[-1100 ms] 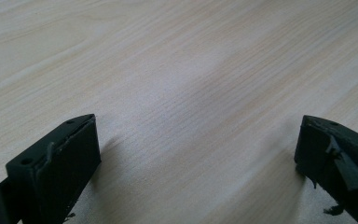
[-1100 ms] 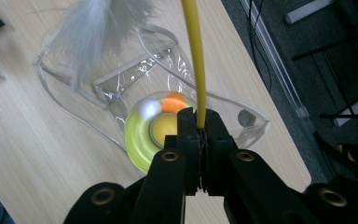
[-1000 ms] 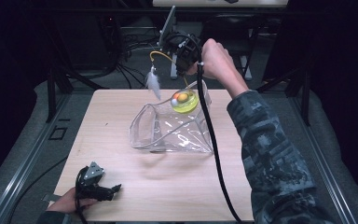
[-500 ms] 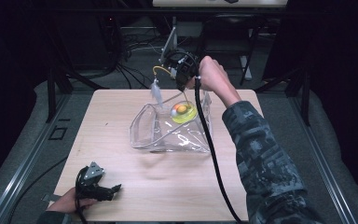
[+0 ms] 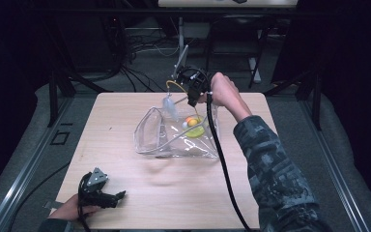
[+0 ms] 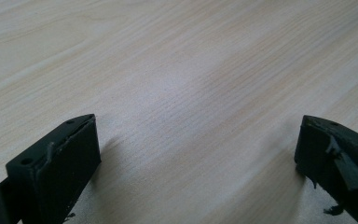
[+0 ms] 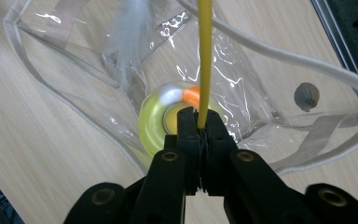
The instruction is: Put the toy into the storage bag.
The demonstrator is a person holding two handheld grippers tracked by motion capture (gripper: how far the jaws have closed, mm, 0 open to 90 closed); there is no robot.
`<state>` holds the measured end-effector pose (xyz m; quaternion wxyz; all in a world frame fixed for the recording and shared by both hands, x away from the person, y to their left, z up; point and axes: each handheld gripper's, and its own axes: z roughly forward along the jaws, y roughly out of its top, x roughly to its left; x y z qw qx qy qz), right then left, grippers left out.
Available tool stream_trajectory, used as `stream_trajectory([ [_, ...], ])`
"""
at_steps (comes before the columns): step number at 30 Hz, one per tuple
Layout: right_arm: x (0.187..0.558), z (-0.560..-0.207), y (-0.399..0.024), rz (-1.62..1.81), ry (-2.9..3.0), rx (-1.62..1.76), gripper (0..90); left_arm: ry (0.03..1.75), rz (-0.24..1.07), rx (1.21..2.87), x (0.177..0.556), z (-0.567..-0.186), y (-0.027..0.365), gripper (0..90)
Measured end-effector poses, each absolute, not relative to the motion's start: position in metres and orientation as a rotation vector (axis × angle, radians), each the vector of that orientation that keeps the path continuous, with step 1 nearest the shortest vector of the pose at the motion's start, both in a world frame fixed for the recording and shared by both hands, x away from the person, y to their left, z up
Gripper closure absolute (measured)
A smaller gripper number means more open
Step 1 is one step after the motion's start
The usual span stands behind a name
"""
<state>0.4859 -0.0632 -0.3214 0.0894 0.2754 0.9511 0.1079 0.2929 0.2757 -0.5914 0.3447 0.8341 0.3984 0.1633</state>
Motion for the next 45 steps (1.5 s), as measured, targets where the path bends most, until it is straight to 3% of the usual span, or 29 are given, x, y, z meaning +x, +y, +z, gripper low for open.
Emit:
stream_trajectory([
  [19, 0.487, -0.372, -0.077, 0.238, 2.886, 0.882, 88.1, 1.035, 0.426, 2.166, 0.293, -0.591, 0.276, 0.0],
  [45, 0.497, -0.395, -0.074, 0.082, 2.913, 0.924, 87.3, 1.033, 0.426, 2.168, 0.293, -0.591, 0.276, 0.0],
])
